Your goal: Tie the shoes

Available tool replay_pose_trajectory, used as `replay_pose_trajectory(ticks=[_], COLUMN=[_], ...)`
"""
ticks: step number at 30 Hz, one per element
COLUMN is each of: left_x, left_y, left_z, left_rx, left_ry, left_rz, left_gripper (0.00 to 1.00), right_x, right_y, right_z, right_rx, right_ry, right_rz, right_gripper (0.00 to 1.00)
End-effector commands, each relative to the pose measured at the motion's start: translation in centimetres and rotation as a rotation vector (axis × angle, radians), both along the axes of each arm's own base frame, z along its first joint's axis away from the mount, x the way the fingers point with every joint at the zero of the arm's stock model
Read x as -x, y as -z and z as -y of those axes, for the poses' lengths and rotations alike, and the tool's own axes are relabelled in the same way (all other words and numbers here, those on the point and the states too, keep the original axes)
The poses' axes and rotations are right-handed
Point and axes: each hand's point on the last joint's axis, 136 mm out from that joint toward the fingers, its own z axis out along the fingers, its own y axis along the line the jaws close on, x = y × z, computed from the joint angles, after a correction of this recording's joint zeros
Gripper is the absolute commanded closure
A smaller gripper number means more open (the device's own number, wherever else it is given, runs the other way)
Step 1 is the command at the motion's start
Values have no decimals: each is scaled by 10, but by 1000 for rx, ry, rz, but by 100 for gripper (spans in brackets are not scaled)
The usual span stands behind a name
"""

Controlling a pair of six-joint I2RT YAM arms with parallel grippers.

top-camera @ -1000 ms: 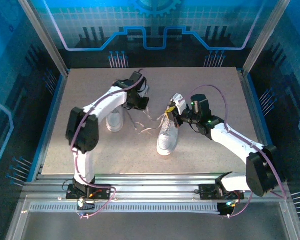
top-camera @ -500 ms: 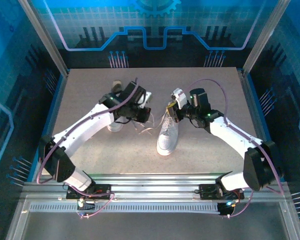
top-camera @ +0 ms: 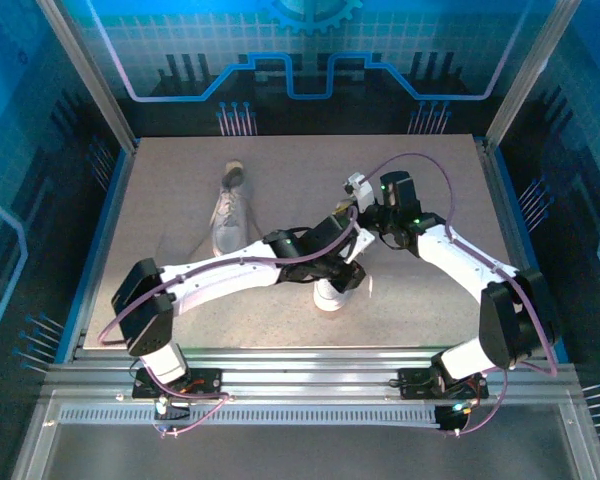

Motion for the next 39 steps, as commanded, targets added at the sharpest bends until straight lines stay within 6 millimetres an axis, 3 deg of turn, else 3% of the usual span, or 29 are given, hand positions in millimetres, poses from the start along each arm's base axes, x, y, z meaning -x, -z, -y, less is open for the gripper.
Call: replay_pose_trajectory(ticks=[1, 7, 11, 15, 21, 33, 39], left_x=[-8, -24, -48, -69, -82, -111, -116], left_y=[-33, -65, -92, -107, -112, -84, -80], left_z=[10, -35, -76, -96, -82, -63, -57], left_rx=[53, 139, 281, 395, 465, 455, 467], left_ry=[89, 54, -50, -92, -14, -1, 7], left_rz=[140, 177, 162, 127, 89, 61, 52], left_gripper=[62, 58, 56, 53, 53, 51, 53], right_x=[5, 14, 23, 29, 33, 41, 43], right_y=[-12, -19, -21, -27, -32, -29, -28], right_z=[0, 1, -1, -5, -16, -26, -26], right_rx=[-39, -48, -53, -52, -52, -58, -51], right_ry=[-24, -56, -91, -124, -174, -236, -240], right_rz=[20, 107, 182, 245, 288, 276, 274], right_gripper=[100, 100, 100, 100, 100, 100, 100])
